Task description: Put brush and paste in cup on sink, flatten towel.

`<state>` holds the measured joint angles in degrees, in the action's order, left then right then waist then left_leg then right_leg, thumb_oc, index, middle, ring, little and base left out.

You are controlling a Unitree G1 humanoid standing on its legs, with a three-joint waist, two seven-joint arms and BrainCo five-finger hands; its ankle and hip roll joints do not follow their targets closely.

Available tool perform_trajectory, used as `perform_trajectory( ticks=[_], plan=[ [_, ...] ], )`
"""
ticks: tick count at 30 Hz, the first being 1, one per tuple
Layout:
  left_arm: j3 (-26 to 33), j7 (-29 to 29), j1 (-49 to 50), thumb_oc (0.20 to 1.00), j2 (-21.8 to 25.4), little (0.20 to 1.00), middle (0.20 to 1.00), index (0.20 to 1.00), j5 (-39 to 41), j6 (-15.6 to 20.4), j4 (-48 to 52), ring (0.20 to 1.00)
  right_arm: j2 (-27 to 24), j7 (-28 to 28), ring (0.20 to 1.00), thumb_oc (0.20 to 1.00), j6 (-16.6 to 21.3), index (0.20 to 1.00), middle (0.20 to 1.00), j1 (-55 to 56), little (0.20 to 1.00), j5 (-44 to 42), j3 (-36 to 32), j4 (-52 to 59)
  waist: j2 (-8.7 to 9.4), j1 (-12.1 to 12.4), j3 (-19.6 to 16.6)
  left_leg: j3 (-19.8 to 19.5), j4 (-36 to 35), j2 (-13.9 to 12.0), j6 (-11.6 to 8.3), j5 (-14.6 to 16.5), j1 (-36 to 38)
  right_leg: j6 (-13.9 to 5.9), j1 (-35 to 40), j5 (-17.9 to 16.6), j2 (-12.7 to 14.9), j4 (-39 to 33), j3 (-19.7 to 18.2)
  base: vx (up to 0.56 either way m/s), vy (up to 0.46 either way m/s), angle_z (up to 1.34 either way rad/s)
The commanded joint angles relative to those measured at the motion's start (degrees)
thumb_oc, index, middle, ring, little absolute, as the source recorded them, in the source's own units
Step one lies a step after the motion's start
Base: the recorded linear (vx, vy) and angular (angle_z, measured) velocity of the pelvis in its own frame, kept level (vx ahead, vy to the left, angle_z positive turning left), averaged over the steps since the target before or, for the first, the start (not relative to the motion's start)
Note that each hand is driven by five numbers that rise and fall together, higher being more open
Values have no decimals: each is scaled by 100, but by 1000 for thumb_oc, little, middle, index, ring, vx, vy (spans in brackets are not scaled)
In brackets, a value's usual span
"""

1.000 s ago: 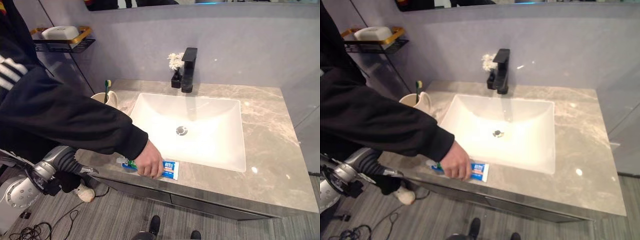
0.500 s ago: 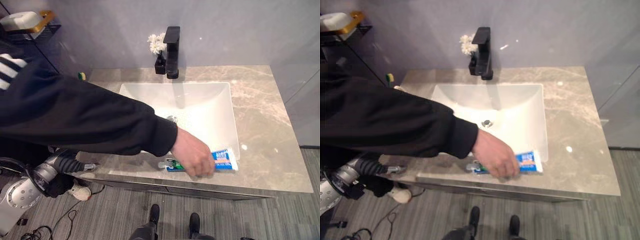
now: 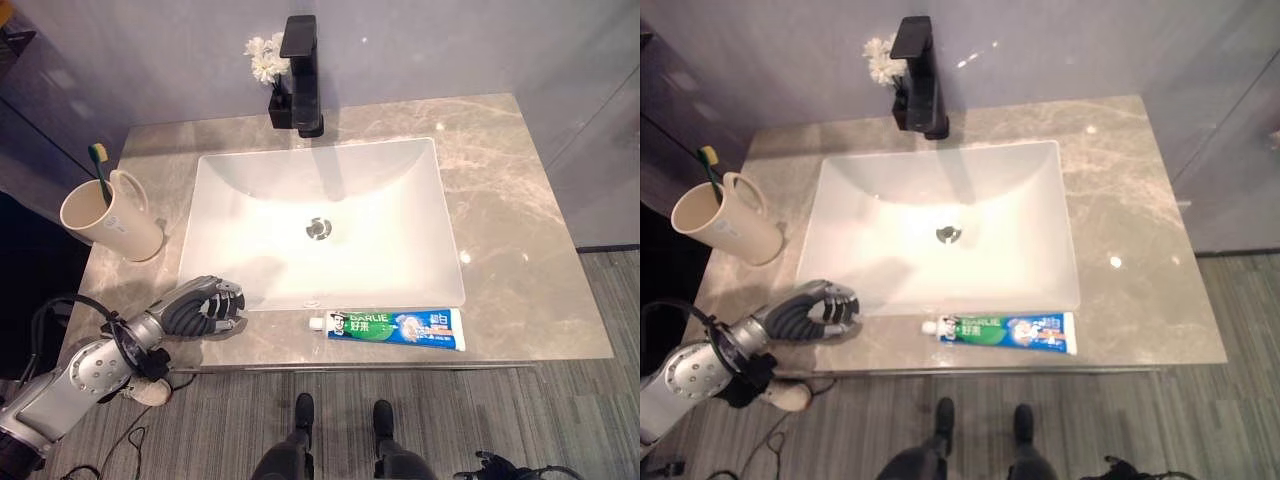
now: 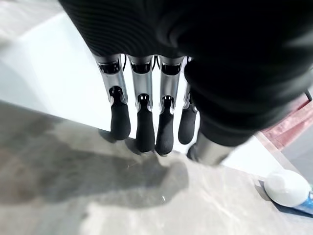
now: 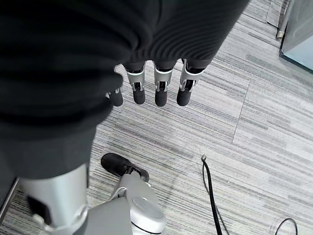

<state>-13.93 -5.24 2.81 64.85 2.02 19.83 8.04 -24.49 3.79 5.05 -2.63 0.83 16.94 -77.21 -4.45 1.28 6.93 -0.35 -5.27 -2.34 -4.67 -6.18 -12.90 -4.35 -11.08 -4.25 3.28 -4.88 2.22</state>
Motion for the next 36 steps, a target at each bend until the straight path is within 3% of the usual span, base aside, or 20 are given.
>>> perform_trajectory(
  ticks=[1,4,5,7,8,9,10,25,36],
  plan=[
    [88,28,134,282,-78,282,282,282,-59,130,121,282,95,-89,1000,1000,-8,1000,1000,154,1000,22,204,-32,239,-91,-292,-74,27,170,-29,68,-91,-446,-120,-333,357,-12,-229,20,-9,-10],
    [140,4,226,291,-70,291,291,291,-90,117,90,291,107,-93,1000,1000,-12,1000,1000,198,1000,47,185,-90,257,-85,-333,-83,27,156,-34,85,-25,-452,-65,-312,357,-12,-220,35,-11,-10],
    [165,11,261,407,-74,407,407,407,-135,107,64,407,110,-92,1000,1000,-12,1000,1000,213,1000,52,169,-88,270,-77,-356,-99,27,150,-37,92,3,-454,-38,-303,360,-12,-209,0,0,0],
    [197,20,276,715,-105,715,715,715,-170,96,34,715,120,-99,1000,1000,-9,1000,1000,224,1000,42,169,-85,286,-75,-381,-113,27,145,-42,100,29,-457,-3,-293,353,-12,-194,0,0,0],
    [209,29,287,733,-118,733,733,733,-187,91,21,733,122,-104,1000,1000,-11,1000,1000,225,1000,41,161,-89,293,-60,-396,-119,27,139,-46,102,44,-458,22,-284,353,-12,-174,31,-14,0],
    [228,29,299,821,-138,821,821,821,-208,84,9,821,124,-106,1000,1000,-9,1000,1000,228,1000,36,149,-87,303,-53,-410,-131,27,134,-51,107,63,-458,48,-277,352,-12,-164,0,0,0],
    [233,28,306,1000,-139,1000,1000,1000,-210,82,13,1000,124,-106,1000,1000,-9,1000,1000,229,1000,36,151,-86,301,-58,-405,-133,27,134,-52,109,70,-458,56,-275,352,-12,-161,27,-14,4],
    [731,380,225,1000,-405,1000,1000,1000,-707,3,64,1000,344,35,1000,1000,-131,1000,1000,377,1000,56,95,-260,467,4,-766,-145,27,41,-97,209,523,-456,520,-197,324,-12,-40,9,-4,2],
    [697,478,30,1000,-500,1000,1000,1000,-810,-13,116,1000,434,63,1000,1000,-159,1000,1000,364,1000,56,125,-340,467,-81,-873,1,27,-19,-48,239,701,-440,600,-214,274,-12,-227,-9,-7,-6]
  ],
)
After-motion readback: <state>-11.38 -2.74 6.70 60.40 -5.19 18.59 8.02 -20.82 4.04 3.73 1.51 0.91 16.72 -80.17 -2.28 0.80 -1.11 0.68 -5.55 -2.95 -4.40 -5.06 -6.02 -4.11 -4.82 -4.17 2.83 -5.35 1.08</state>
